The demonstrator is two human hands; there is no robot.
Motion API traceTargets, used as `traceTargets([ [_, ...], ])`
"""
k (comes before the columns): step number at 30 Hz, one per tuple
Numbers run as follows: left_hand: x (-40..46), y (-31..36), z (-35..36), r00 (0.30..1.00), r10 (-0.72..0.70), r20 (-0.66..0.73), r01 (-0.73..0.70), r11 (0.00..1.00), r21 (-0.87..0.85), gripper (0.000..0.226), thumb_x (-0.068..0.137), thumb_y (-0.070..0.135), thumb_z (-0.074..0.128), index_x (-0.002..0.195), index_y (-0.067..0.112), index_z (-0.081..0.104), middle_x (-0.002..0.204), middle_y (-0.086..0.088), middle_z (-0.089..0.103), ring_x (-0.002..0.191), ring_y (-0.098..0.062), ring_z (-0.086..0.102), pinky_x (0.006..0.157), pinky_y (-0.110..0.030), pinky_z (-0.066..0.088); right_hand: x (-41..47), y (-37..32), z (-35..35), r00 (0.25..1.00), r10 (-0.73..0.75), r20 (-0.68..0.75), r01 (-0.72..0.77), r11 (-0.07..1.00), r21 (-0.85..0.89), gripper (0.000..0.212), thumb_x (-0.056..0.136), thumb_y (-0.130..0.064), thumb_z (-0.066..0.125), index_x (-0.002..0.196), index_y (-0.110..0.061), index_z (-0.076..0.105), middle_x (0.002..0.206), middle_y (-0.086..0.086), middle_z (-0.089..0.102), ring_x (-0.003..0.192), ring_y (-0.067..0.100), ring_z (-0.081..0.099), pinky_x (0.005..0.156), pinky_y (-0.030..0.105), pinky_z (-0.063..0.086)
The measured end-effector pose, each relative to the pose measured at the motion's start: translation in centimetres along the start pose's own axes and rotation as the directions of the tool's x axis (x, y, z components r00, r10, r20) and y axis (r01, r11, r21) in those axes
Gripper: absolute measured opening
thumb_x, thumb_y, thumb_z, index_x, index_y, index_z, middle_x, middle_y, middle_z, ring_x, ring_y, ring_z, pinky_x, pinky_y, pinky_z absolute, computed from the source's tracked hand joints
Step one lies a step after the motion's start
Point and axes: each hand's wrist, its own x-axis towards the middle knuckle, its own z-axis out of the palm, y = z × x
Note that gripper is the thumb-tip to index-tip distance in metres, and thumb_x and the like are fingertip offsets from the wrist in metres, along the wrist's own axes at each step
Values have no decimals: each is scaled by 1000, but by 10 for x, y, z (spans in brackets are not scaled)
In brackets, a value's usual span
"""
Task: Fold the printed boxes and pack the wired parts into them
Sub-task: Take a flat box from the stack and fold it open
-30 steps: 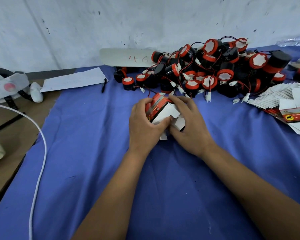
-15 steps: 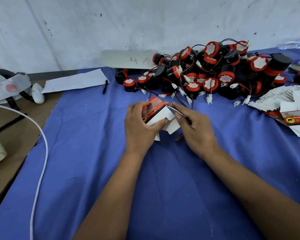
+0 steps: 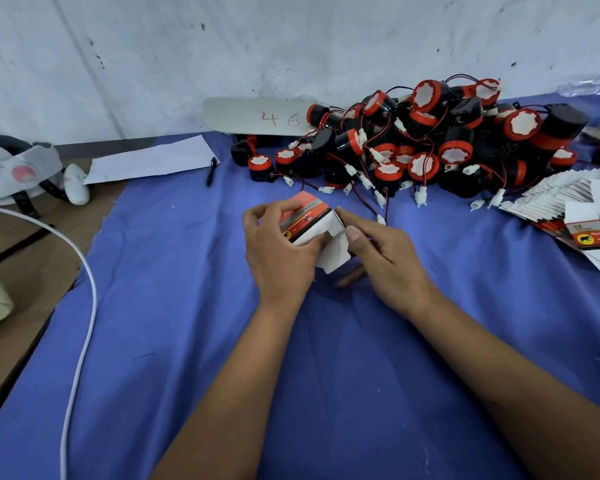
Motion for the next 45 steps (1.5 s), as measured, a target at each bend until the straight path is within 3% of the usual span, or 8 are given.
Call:
traceTargets([
  [9,12,-3,-12,967,125,223,-66,965,-255,35,79,7,85,110,21,77,123,3,65,114,-8,64,86,-19,53,5,6,-10,985,2,-175,-3,1000,-5,31,80,-36,84,109,-34,72,102,-14,76,50,17,66,40,26,48],
  [12,12,-5,-11,973,82,217,-30,972,-234,28,80,9,85,104,22,79,114,7,70,107,-13,67,87,-35,58,6,5,-9,980,16,-198,-19,1000,-10,29,80,-40,84,104,-29,72,74,-10,73,45,15,59,42,26,48],
  [16,14,-10,-11,972,-14,234,88,946,-311,24,81,4,83,99,19,80,108,2,76,101,-20,72,86,-47,60,7,2,-13,992,77,-96,-61,984,165,30,90,-41,70,115,-23,73,72,-4,69,58,12,61,48,27,50],
  [20,18,-15,-17,948,-88,307,217,884,-413,23,81,3,84,98,17,80,104,0,79,95,-22,76,79,-39,62,10,5,-17,996,71,48,-69,997,-37,48,91,-40,73,136,-47,58,134,-21,60,99,7,65,75,34,58],
  [24,17,-13,-18,923,-61,381,231,878,-419,24,79,2,87,95,17,79,101,-1,80,90,-23,76,73,-35,60,9,5,-20,979,91,184,-79,994,-70,70,84,-55,72,146,-58,39,136,-30,56,126,-1,56,104,33,49],
  [33,6,0,-9,911,263,317,-235,964,-122,34,78,19,85,110,22,75,110,5,63,105,-6,61,84,-15,48,8,10,-17,999,18,33,-15,997,-78,49,93,-33,73,139,-40,57,133,-16,63,111,5,66,87,29,60],
  [41,4,0,-9,830,267,490,-235,964,-126,69,66,17,95,128,25,67,128,2,54,127,-4,50,104,-21,46,11,13,-20,998,61,-10,-61,998,-2,38,94,-21,72,131,-26,65,115,-10,73,109,9,69,94,33,57],
  [45,3,1,-9,863,218,456,-121,965,-231,56,74,40,84,127,31,67,126,4,59,113,-5,57,89,-15,47,11,15,-20,987,87,-134,-86,996,11,34,89,-27,79,122,-24,71,84,-15,73,81,8,72,70,29,61],
])
